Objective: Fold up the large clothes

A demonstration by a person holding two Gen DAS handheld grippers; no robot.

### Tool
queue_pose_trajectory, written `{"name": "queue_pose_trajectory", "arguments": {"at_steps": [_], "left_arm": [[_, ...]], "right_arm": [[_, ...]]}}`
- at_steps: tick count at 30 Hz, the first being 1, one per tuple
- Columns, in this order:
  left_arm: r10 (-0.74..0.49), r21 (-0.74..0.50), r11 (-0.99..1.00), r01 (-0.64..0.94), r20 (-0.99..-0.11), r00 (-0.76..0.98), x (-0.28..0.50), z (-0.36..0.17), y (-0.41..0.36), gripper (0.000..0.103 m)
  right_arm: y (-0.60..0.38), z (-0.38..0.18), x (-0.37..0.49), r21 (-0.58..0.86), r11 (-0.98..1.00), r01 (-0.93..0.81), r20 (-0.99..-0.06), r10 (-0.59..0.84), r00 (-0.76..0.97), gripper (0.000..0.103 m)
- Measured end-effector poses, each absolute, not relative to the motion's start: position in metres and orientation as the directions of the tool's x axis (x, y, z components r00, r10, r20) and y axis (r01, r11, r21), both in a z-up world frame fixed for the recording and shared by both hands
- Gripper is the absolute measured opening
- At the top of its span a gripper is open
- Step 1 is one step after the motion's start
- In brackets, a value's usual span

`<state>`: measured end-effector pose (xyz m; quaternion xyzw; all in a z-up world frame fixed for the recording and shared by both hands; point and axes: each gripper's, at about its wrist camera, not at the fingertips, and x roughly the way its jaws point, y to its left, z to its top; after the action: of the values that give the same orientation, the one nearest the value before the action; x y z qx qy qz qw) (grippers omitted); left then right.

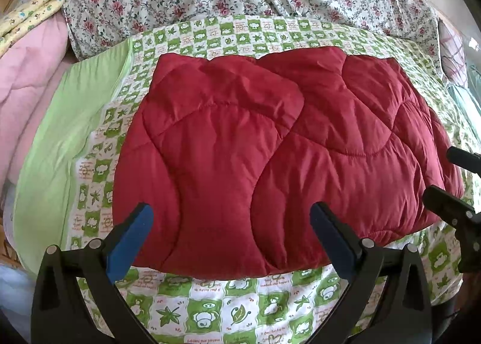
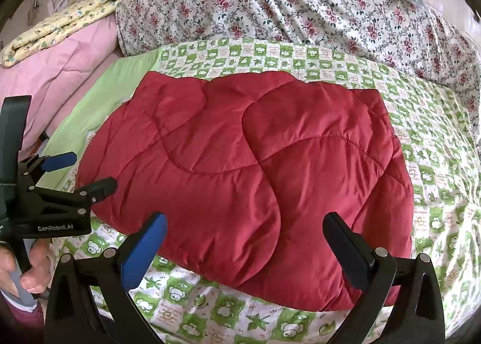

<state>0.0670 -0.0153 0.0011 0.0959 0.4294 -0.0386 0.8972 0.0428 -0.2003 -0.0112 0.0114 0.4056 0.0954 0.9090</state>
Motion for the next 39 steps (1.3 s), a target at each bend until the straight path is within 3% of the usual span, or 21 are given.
{"name": "queue_pose_trajectory", "arguments": {"at_steps": [39], "left_arm": [[0.025, 0.158, 0.976, 0.15, -0.765, 0.643, 0.072, 0.0029, -0.0167, 0.103]], "right_arm": [[-0.2052, -0.0102, 0.0448, 0.096, 0.982, -0.166, -0.737, 0.182, 0.651, 0.103]]}}
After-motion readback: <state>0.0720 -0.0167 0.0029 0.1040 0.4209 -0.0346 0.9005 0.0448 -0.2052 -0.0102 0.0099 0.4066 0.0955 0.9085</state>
